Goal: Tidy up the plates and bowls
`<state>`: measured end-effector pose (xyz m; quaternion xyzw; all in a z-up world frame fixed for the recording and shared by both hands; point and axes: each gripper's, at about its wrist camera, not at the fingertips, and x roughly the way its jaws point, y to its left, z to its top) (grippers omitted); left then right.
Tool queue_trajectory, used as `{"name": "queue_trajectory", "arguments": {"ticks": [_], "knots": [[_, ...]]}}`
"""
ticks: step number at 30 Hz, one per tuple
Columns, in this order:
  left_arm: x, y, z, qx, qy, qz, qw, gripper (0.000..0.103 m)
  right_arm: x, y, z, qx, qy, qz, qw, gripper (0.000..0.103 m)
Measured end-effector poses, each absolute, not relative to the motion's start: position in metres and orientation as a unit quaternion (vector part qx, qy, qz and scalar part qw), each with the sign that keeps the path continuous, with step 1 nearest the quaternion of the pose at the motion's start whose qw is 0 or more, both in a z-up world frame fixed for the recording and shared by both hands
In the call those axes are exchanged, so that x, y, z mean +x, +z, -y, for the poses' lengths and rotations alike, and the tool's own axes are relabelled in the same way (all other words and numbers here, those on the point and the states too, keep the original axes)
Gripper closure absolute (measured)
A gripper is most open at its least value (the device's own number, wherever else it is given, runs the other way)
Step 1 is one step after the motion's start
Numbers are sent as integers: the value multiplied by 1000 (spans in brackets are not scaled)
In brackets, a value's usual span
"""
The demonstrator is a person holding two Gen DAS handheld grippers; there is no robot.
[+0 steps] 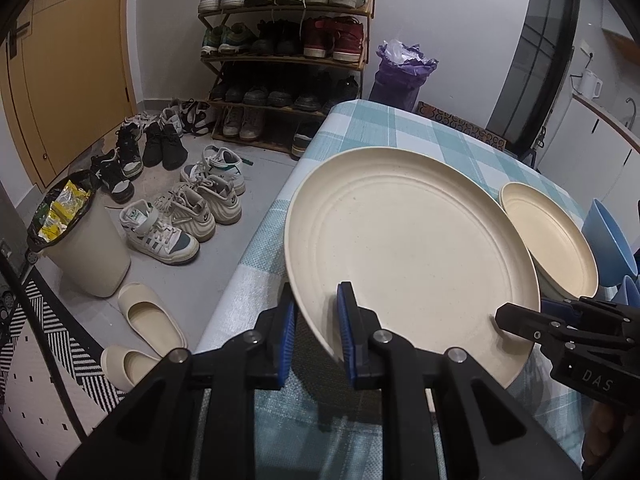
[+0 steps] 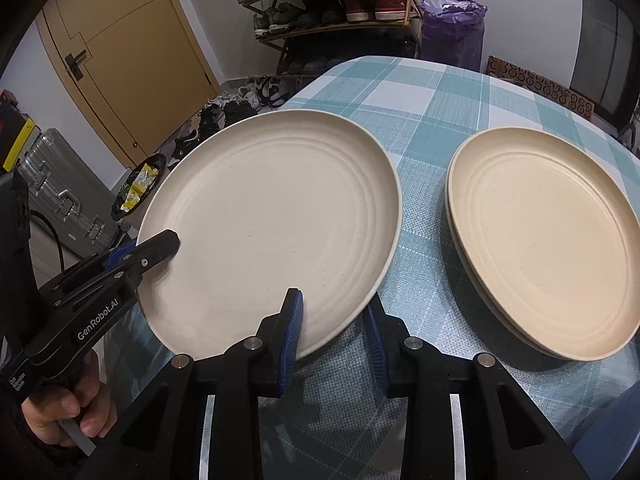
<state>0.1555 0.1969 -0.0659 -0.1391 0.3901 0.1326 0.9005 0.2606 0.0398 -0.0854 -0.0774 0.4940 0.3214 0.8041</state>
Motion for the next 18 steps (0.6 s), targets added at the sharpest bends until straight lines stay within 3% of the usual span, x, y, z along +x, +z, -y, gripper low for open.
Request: {"name": "queue_trajectory", "arguments": {"ticks": [18], "knots": [[151,-30,-173,-121,119,-369,914,85,250,-43,-10,-75,314,-464,825,72]]}}
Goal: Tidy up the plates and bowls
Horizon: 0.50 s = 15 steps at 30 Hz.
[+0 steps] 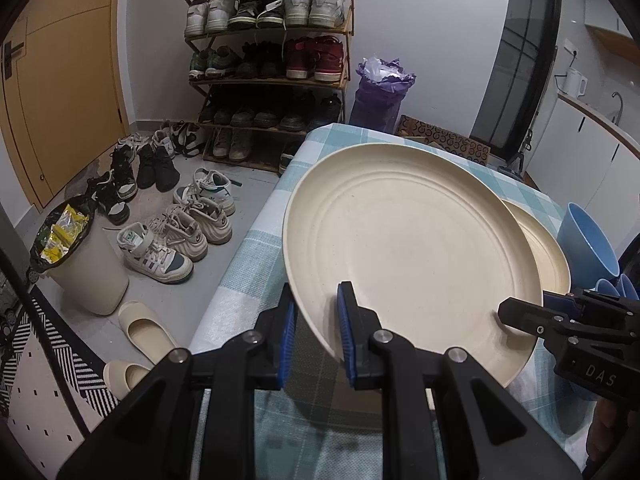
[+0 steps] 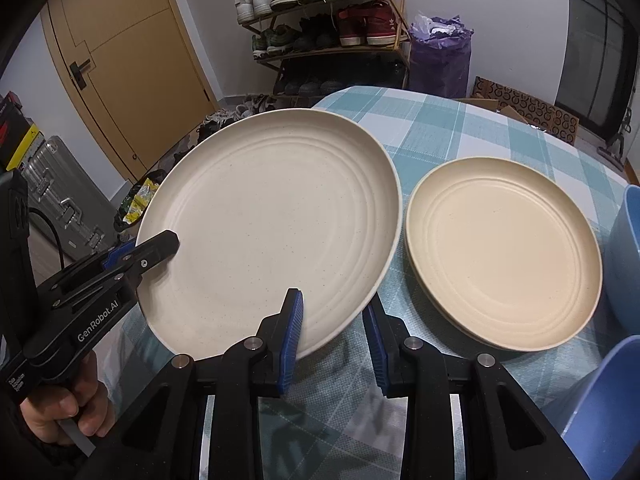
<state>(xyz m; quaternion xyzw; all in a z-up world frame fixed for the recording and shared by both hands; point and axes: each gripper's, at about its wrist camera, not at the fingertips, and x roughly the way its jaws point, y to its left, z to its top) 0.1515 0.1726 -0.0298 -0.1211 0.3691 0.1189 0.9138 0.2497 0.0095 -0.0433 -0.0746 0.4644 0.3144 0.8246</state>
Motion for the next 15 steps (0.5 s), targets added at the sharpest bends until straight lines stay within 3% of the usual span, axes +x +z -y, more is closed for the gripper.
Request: {"name": "queue_trajectory", "arguments": {"ticks": [15], "knots": [[162,-5,-137,-98,96,-360,923,85,246,-12,31,-69,293,-451,840,72]]}}
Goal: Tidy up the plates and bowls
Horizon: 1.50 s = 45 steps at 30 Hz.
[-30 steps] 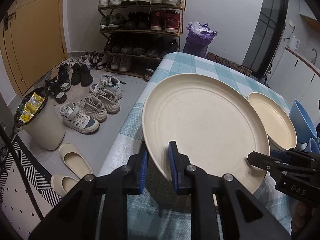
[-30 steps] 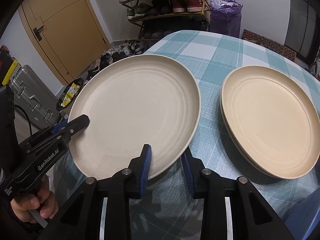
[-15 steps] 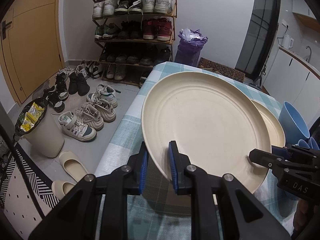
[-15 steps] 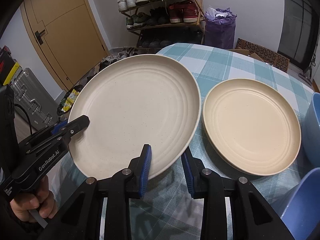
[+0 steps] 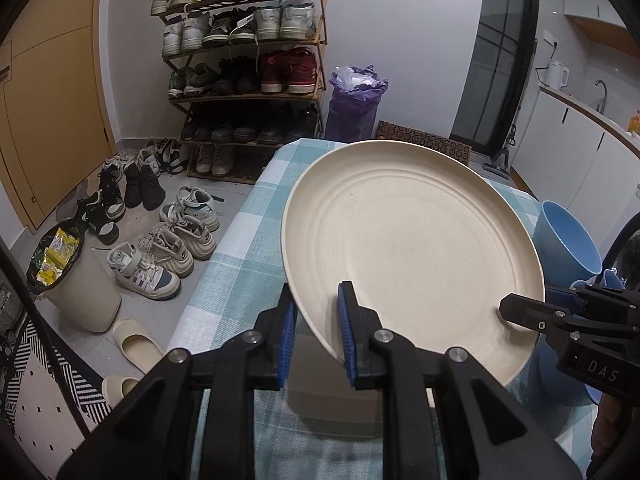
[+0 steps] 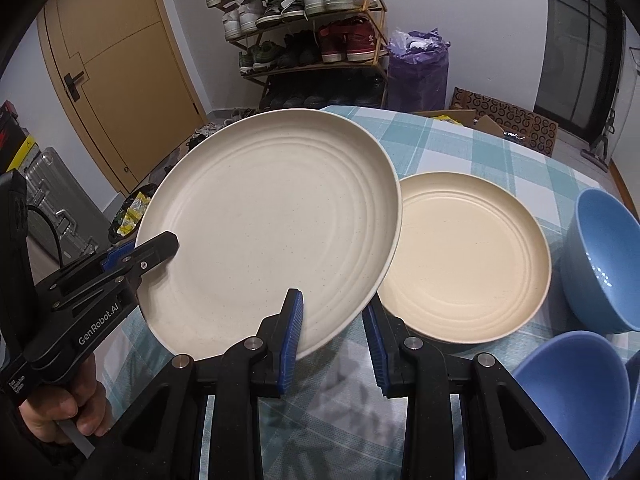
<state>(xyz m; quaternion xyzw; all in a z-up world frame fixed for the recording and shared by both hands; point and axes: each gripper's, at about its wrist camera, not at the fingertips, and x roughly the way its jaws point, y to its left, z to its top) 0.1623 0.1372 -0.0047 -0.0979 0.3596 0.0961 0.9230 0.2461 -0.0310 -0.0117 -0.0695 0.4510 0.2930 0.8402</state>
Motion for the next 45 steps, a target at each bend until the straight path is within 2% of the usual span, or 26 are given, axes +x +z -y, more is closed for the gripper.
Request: {"name": "queue_trajectory", "arguments": {"ticks": [45], "knots": [[222,23,-55,-50,38,-365,929,84,287,14,116,-52,230,-472,849,72]]}}
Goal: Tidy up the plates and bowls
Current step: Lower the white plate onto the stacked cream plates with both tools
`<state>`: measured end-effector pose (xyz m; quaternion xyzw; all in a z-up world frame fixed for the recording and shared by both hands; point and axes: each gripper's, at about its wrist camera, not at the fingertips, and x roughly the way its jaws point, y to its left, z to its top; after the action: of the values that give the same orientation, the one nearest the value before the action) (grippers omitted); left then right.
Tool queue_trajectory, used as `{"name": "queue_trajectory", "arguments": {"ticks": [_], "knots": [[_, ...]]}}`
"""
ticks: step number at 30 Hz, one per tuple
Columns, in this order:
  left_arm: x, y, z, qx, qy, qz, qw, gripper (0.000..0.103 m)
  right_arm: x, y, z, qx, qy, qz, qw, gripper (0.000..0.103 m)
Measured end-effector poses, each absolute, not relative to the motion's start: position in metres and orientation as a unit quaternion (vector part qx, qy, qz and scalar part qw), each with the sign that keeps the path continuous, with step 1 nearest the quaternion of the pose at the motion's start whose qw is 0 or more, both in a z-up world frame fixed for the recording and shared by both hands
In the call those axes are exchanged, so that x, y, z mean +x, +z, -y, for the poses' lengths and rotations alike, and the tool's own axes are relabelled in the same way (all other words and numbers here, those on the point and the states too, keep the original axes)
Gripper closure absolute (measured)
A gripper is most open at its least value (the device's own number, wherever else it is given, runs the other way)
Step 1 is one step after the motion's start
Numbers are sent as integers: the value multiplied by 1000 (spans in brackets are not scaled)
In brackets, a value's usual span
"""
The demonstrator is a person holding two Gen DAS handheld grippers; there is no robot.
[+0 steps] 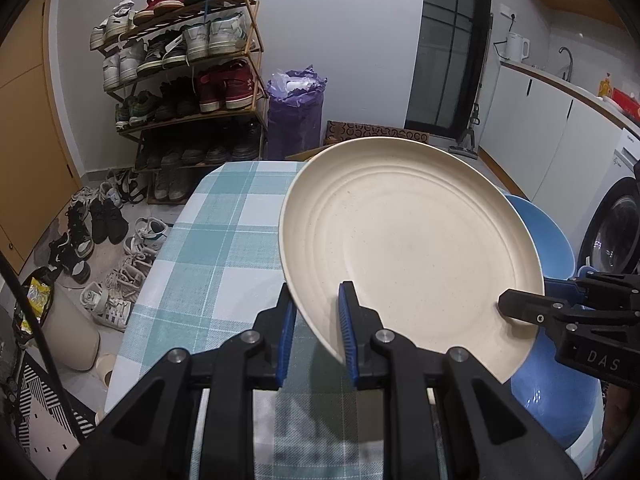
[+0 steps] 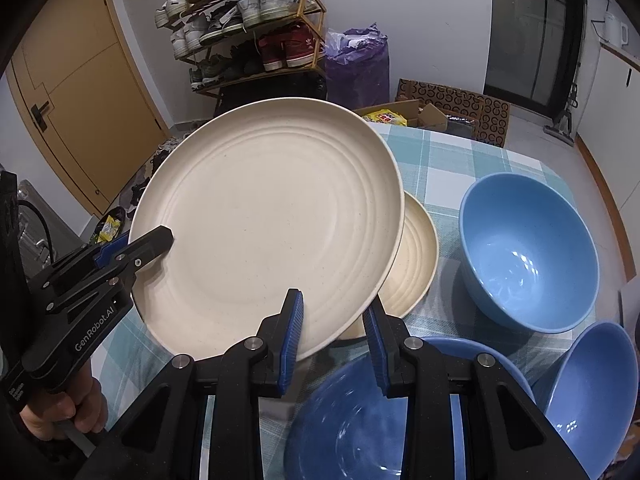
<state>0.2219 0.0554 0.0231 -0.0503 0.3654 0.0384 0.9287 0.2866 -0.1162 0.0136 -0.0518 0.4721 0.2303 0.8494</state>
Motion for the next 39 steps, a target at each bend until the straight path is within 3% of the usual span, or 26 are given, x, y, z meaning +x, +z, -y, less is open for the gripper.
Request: {"name": "queue_trajectory", "arguments": {"ticks": [39], "knots": [[278,-26,-46,-55,37,-408,911,83,344,-28,108,-103,190,-532,819,72]]}}
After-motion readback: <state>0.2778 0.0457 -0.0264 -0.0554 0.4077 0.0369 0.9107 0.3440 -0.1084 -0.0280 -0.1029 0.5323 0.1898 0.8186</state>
